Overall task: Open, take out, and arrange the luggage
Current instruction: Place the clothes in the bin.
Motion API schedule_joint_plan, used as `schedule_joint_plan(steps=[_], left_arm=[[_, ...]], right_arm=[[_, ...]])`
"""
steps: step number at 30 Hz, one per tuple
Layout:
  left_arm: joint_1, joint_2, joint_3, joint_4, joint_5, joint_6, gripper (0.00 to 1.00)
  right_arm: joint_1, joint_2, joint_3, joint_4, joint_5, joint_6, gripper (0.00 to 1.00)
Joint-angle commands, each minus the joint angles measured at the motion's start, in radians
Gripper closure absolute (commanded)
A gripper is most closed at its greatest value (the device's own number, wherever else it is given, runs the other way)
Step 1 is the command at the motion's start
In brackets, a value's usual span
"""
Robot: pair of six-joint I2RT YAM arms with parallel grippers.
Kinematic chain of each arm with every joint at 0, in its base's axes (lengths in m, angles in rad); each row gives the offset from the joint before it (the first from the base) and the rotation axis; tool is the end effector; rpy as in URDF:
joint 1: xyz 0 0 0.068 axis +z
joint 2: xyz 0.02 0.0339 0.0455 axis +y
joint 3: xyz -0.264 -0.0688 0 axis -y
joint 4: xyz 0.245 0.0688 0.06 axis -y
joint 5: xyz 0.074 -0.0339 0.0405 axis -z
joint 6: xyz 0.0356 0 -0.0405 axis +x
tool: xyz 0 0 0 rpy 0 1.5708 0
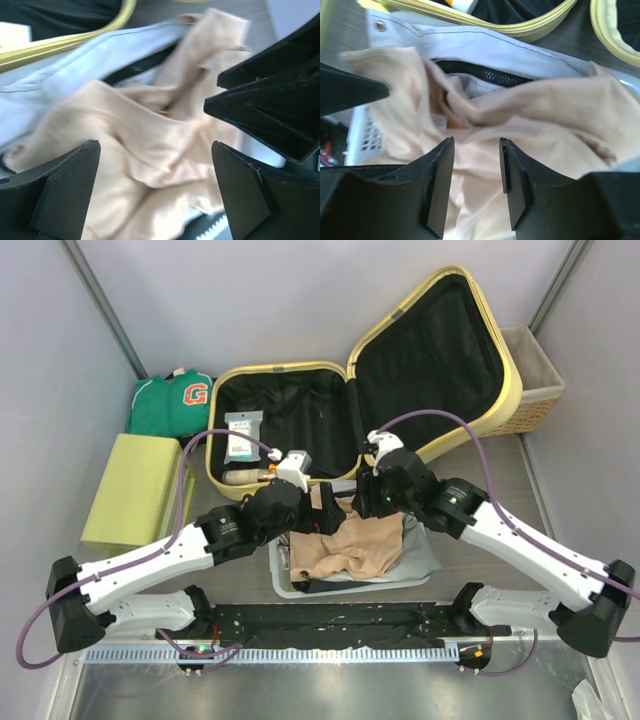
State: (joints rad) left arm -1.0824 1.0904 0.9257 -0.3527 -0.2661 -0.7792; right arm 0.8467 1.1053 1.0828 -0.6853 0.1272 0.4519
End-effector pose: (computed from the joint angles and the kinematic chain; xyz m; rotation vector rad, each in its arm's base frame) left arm 0.1226 -0.2108 0.3130 0.1614 2.1788 -0.8418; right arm 0.1563 0.1699 0.3328 -0.3897 2.2969 0.5302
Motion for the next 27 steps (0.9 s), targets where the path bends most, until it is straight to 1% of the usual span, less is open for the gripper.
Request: schedule_joint_plan(steps=[1,3,4,5,6,7,8,9,11,14,17,18,20,21,22,24,25,26,27], left_arm=[[0.062,0.052,-0.088,0.076,0.048,0.054,0.07],[0.073,0.088,-0.128,0.089,0.083,0.029,0.10],[0.073,0.097,-0.148,0.093,0.093,0.015,0.11],[0.073,0.107,-0.172,0.122,0.106,-0.023,0.12],[0.073,0.111,-0.236,0.151,0.120,-0.041,0.13],[0.073,0.115,-0.272,0.188,0.149,-0.055,0.13],[0.073,0.129,-0.304,0.252,0.159,-0.078,0.14],[0.073,0.140,-0.341,0.274,0.169,-0.080,0.15],[0.072,0.163,-0.347,0.311,0.211,-0.072,0.16],[0.044,0.221,-0.305,0.328,0.229,-0.043,0.17],[0.004,0.302,-0.222,0.345,0.257,-0.006,0.15],[-0.002,0.321,-0.170,0.337,0.257,0.003,0.14],[-0.007,0.341,-0.130,0.295,0.239,0.021,0.12],[-0.007,0.333,-0.099,0.275,0.194,0.027,0.09],[-0.007,0.304,-0.084,0.253,0.170,0.044,0.08],[-0.007,0.255,-0.044,0.173,0.105,0.067,0.05],[-0.005,0.228,-0.030,0.144,0.087,0.080,0.04],[-0.005,0.162,-0.019,0.086,0.062,0.093,0.03],[-0.002,0.131,-0.004,0.054,0.039,0.097,0.01]], right_arm=[[-0.037,0.150,-0.056,0.104,0.006,-0.061,0.53],[-0.061,0.188,-0.092,0.121,-0.030,-0.047,0.57],[-0.061,0.198,-0.147,0.134,-0.040,-0.039,0.57],[-0.061,0.197,-0.180,0.148,-0.044,-0.015,0.57],[-0.063,0.197,-0.214,0.162,-0.046,-0.006,0.57],[-0.066,0.194,-0.275,0.182,-0.044,0.008,0.57],[-0.084,0.189,-0.302,0.190,-0.043,0.014,0.57],[-0.092,0.186,-0.326,0.191,-0.038,0.027,0.57],[-0.110,0.163,-0.376,0.188,-0.026,0.033,0.57],[-0.147,0.125,-0.394,0.170,-0.008,0.033,0.56],[-0.190,0.073,-0.371,0.130,0.029,0.013,0.53],[-0.198,0.053,-0.362,0.115,0.035,0.004,0.52],[-0.204,0.038,-0.324,0.093,0.046,-0.015,0.46],[-0.204,0.034,-0.307,0.064,0.042,-0.028,0.45],[-0.202,0.022,-0.266,0.047,0.034,-0.047,0.40],[-0.198,0.007,-0.221,0.000,0.008,-0.073,0.36],[-0.192,-0.017,-0.183,-0.006,0.002,-0.085,0.32],[-0.173,-0.034,-0.164,-0.013,-0.001,-0.105,0.31],[-0.166,-0.045,-0.147,-0.019,-0.008,-0.111,0.31]])
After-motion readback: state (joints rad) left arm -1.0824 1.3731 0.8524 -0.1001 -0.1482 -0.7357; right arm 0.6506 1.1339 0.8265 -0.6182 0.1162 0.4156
